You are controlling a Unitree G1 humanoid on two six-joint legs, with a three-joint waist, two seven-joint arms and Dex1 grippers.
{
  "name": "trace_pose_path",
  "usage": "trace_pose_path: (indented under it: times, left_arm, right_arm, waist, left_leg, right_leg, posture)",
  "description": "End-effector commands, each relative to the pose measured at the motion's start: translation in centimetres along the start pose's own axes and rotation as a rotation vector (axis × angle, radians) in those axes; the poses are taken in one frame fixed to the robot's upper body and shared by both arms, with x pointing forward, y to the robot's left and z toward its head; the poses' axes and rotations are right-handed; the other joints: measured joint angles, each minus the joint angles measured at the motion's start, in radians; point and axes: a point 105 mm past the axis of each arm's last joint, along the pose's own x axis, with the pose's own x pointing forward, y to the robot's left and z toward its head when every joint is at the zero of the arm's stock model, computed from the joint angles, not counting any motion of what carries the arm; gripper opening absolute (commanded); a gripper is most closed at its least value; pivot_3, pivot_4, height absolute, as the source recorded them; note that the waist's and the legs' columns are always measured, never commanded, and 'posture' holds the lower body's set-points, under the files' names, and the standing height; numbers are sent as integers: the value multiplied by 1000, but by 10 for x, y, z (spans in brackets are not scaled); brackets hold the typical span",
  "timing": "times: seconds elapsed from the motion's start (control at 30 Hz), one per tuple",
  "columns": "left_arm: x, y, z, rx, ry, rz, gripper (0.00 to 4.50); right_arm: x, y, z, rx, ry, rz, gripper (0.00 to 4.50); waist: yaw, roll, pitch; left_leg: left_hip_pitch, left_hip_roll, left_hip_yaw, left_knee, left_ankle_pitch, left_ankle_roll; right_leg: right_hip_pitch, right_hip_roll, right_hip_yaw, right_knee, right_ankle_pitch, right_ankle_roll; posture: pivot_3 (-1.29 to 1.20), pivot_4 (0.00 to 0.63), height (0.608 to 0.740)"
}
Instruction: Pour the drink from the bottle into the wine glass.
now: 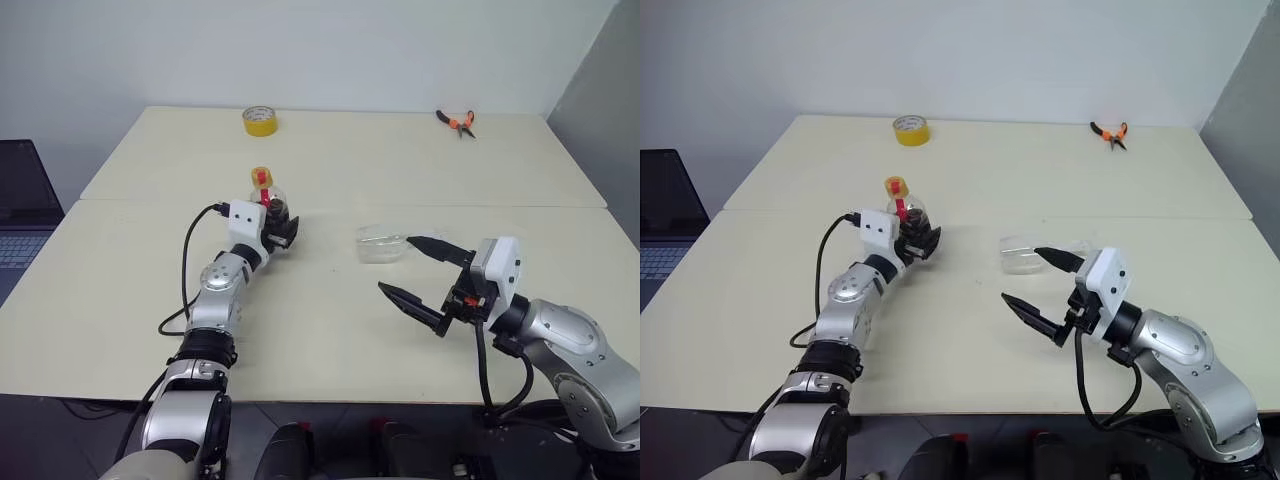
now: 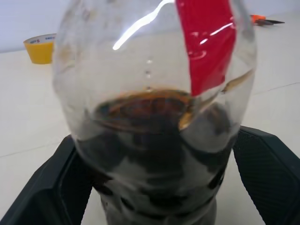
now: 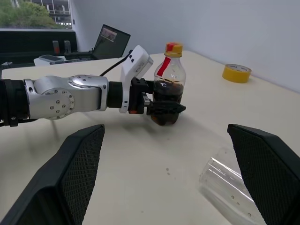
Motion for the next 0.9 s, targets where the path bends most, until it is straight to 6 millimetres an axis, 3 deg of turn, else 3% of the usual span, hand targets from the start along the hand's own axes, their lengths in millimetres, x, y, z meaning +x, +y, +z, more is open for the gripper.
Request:
trace_pose_path:
  times: [0.03,0.17,0.5,0.7,0.9]
  left_arm:
    - [8,-3,17,21,-60,-12,4483]
    - [9,-2,17,7,-67,-12,4483]
    - [7,-9,26,1,-97,-74,2102]
    - [-11,-50,40,9,-131,-268,1922]
    - [-40,-96,38,29,-86,-485,1922]
  right_arm:
    - [3,1,10,-30,-30,2,4500]
    - [4,1,11,-34,-31,-5,4500]
    - [4,0,15,-44,-33,-16,4500]
    - [0,0,19,-39,-34,-41,4500]
    - [-1,1,26,-21,-53,-89,4500]
  waist:
    - [0,0,0]
    - [1,0,0]
    - [6,0,0]
    - [9,0,0]
    - [9,0,0]
  left_leg:
    - [0,0,0,0,0,0]
    - [0,0,0,0,0,0]
    - [0,0,0,0,0,0]
    - [-1,0,0,0,0,0]
    - [0,1,0,0,0,0]
  right_leg:
    - [0,0,0,0,0,0]
    - [0,0,0,0,0,0]
    - [0,0,0,0,0,0]
    - [-1,0,0,0,0,0]
    - [0,0,1,0,0,0]
  posture:
    - [0,150,740]
    - [0,150,740]
    - [0,150,740]
    - [0,150,740]
    - [0,150,740]
